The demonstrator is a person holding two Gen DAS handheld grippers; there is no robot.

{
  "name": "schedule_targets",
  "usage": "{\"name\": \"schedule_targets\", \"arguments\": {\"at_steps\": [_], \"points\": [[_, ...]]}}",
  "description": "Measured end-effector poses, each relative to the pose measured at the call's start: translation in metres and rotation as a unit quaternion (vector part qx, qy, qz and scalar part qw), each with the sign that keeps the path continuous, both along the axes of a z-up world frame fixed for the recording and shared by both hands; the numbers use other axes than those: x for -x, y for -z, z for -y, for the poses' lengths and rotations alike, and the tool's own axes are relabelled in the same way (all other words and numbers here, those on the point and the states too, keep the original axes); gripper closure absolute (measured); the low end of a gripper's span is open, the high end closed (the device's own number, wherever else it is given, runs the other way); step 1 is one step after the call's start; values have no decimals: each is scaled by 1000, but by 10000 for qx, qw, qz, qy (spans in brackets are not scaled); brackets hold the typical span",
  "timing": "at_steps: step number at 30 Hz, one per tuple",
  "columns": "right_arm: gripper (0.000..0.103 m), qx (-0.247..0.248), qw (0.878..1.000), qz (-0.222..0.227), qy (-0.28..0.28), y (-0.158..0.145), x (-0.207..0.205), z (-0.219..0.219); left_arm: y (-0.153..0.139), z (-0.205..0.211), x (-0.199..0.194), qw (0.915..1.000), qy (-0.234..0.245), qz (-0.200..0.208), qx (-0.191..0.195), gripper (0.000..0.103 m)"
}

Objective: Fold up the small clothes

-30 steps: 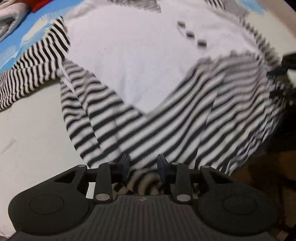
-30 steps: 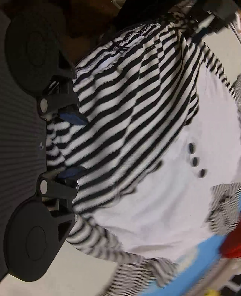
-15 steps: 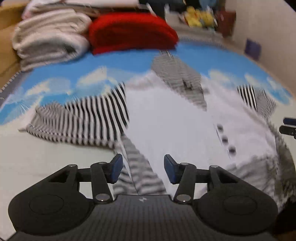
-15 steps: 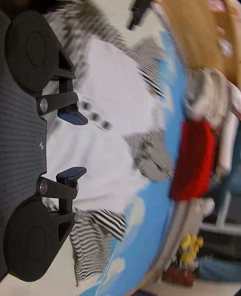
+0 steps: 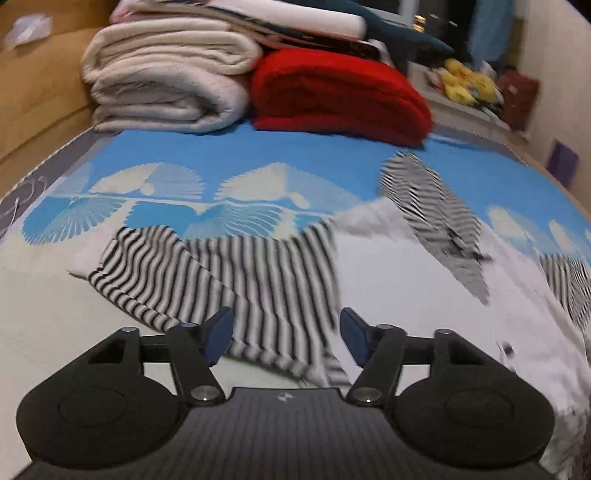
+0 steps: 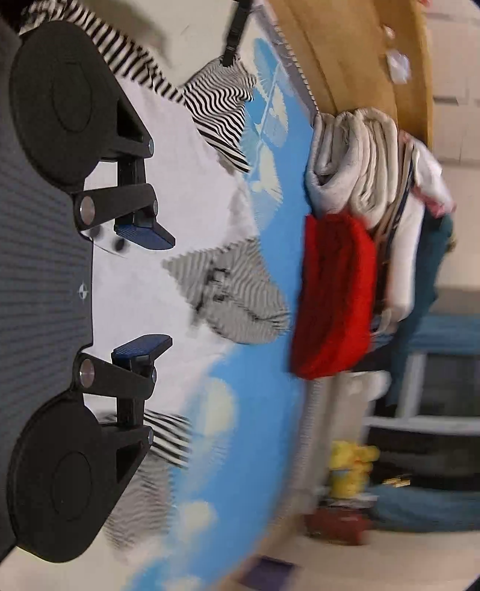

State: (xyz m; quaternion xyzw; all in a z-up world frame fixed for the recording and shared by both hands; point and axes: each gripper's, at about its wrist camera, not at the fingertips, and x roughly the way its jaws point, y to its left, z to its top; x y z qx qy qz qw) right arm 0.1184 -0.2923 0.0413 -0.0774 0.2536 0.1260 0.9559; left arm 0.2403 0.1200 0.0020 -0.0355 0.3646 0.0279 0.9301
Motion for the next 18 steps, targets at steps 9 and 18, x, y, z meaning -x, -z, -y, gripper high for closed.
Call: {"name": "schedule_targets", "arguments": {"at_steps": [9, 18], "points": [[93, 257, 9963, 670, -481, -62, -53, -33, 23, -106, -50, 9888, -1421, -52, 463, 85], [91, -289, 9993, 176, 169, -20, -125, -53, 53, -189, -68, 9638, -2421, -316, 1071, 69]]}}
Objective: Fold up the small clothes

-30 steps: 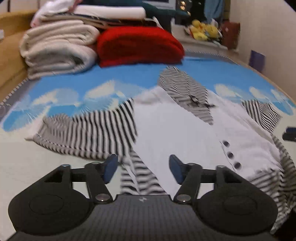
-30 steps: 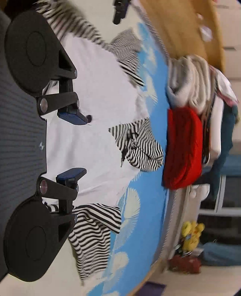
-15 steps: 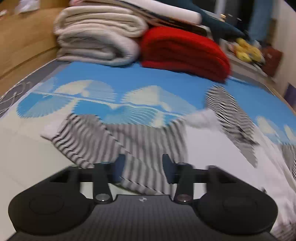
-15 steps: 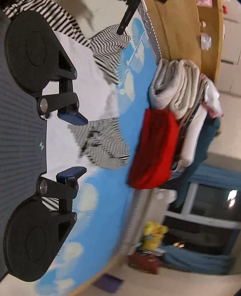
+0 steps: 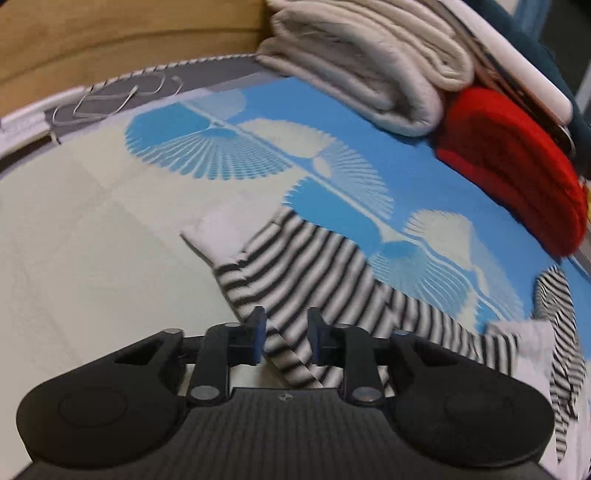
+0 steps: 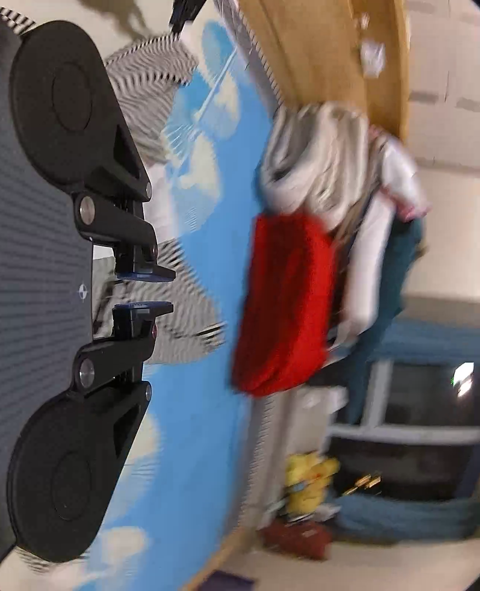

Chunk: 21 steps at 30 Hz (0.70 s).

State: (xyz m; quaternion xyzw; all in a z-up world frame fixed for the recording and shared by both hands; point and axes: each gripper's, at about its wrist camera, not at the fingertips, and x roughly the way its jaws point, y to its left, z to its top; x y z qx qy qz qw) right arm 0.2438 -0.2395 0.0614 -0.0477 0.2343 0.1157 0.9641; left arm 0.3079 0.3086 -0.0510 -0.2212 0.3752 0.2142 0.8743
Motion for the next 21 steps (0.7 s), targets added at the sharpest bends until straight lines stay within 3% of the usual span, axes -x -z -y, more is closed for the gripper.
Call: {"name": "schedule_targets", "arguments": {"at_steps": [3, 8, 11, 12, 13, 17, 21], "points": [[91, -241, 9994, -249, 34, 10, -16, -5, 11, -22, -7, 9995, -228, 34, 208, 53], [90, -232, 9990, -383, -31, 22, -34, -11, 33, -49, -16, 9959, -607, -85, 673, 52], [90, -274, 9979, -575, -69, 29, -41, -15, 38, -52, -20, 9950, -728, -50, 686, 54], [90, -244, 9979, -598, -81, 30, -42, -16, 37, -50, -23, 9958, -686, -52, 601, 61], [90, -207, 9977, -636, -78, 32, -45, -16, 37, -47, -25, 9966, -603, -41, 558, 96], [90, -283, 9968, -750, -67, 34, -44, -15, 13, -30, -25, 9973, -705, 196, 82, 99], [90, -480, 9956, -803, -28, 31, -40, -10, -40, 6, -17, 9960, -252, 810, -269, 99]]}}
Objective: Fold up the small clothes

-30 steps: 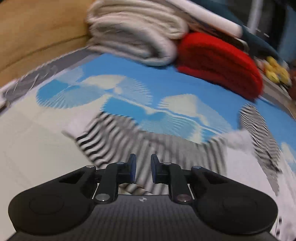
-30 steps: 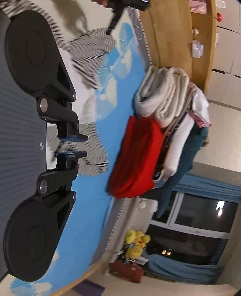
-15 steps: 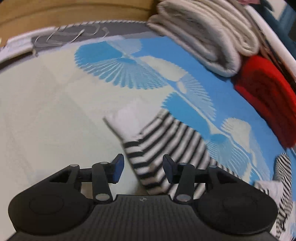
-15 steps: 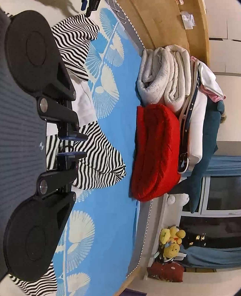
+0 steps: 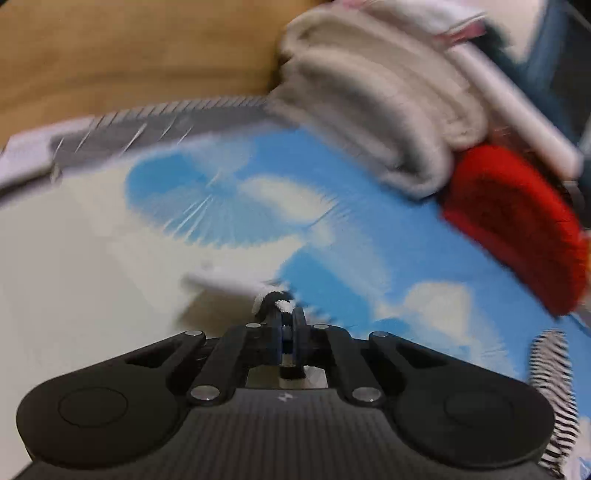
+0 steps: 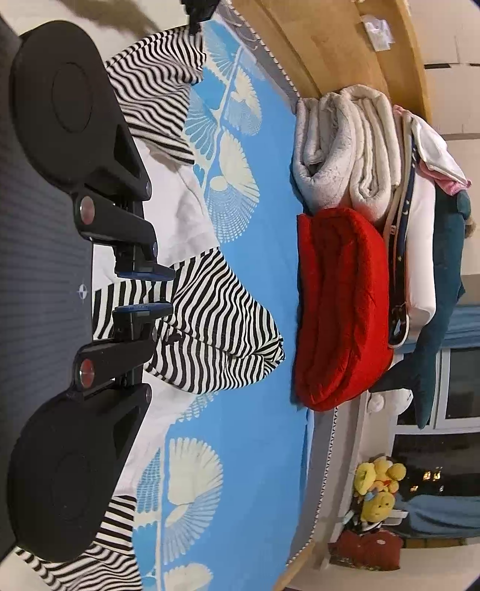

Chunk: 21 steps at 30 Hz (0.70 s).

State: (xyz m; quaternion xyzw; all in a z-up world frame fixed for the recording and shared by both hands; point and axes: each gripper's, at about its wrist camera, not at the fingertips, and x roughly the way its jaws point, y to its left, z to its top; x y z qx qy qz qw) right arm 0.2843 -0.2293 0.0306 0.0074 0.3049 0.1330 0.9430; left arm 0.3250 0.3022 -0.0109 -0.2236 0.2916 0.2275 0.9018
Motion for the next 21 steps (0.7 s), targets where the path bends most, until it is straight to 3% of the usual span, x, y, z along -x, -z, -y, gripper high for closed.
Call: {"name": "schedule_targets", "arguments": {"at_steps": [5, 8, 11, 12, 14, 15, 18, 21], "points": [[90, -302, 9994, -88, 143, -7, 8, 8, -56, 92, 16, 9921, 1116, 568, -112, 99], [90, -518, 9981, -195, 279, -9, 13, 16, -73, 167, 26, 9765, 2033, 694, -141, 99], [90, -654, 9961, -299, 509, -9, 15, 27, -74, 242, 33, 9572, 2859, 462, 6, 98], [90, -679, 9953, -336, 596, -8, 15, 32, -71, 263, 35, 9497, 3114, 322, 116, 93], [90, -742, 9933, -428, 781, -7, 13, 43, -62, 299, 38, 9311, 3634, -86, 315, 71], [90, -786, 9920, -469, 864, -7, 11, 49, -62, 311, 40, 9260, 3756, -207, 320, 61], [90, -949, 9876, -644, 1075, -3, 7, 66, -77, 316, 40, 9242, 3794, -319, 289, 60], [90, -1060, 9842, -808, 1167, 1, 5, 75, -95, 285, 30, 9416, 3331, -407, 279, 60]]}}
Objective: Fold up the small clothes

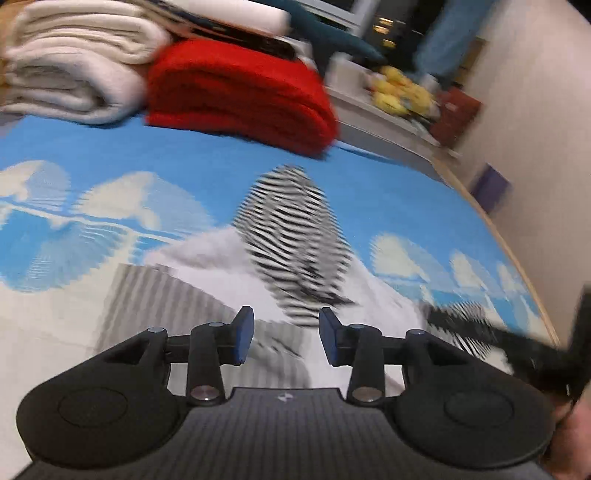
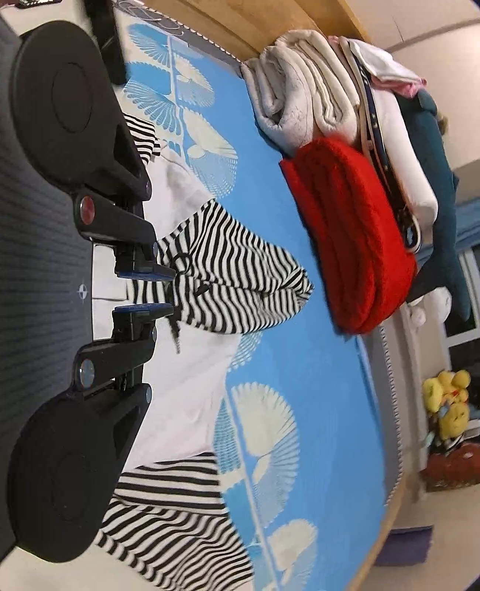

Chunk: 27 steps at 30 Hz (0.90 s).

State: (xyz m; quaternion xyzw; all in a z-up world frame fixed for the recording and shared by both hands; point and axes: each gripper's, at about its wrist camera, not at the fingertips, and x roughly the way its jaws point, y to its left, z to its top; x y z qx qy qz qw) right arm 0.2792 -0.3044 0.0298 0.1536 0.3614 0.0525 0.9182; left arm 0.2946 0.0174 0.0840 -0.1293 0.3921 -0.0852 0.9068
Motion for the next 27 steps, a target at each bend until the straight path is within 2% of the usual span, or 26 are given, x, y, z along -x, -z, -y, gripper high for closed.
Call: {"name": "schedule_targets", "arguments": {"at_steps": [2, 4, 5, 6, 7, 8, 10, 12, 15, 19, 20, 24, 25, 27], "points": [[90, 18, 10000, -75, 25, 3, 0, 3, -4, -29, -4, 9987, -514, 1, -50, 60], [90, -100, 9996, -258, 81, 10, -3, 7, 7, -54, -8, 9952, -970, 59, -77, 60], [90, -174, 9992, -358, 106, 13, -6, 9, 18, -68, -9, 9931, -1167, -57, -128, 61], [90, -244, 9984, -489, 127, 19, -8, 11, 27, -79, -13, 9897, -1340, -430, -262, 62], [90, -279, 9976, -626, 126, 26, -10, 10, 40, -86, -19, 9826, -1554, -916, -443, 63], [90, -301, 9965, -767, 106, 33, -13, 10, 46, -94, -23, 9784, -1701, -1083, -466, 63], [88, -353, 9936, -1071, 64, 50, -18, 4, 49, -106, -33, 9757, -1864, -1099, -358, 63], [84, -365, 9903, -1340, -14, 66, -25, -7, 48, -111, -39, 9765, -1853, -994, -471, 63], [78, -307, 9875, -1538, -147, 82, -34, -26, 55, -108, -44, 9768, -1741, -1045, -687, 63], [56, 67, 9855, -1668, -318, 102, -43, -50, 59, -98, -36, 9802, -1497, -1098, -682, 63], [56, 201, 9850, -1678, -354, 107, -43, -53, 59, -96, -34, 9807, -1455, -1084, -727, 63], [55, 424, 9815, -1823, -406, 126, -44, -60, 56, -89, -34, 9834, -1264, -986, -854, 61], [58, 501, 9821, -1759, -446, 127, -43, -63, 56, -89, -35, 9834, -1240, -990, -885, 61], [78, 745, 9830, -1560, -615, 122, -40, -71, 56, -89, -37, 9838, -1211, -971, -894, 61]]}}
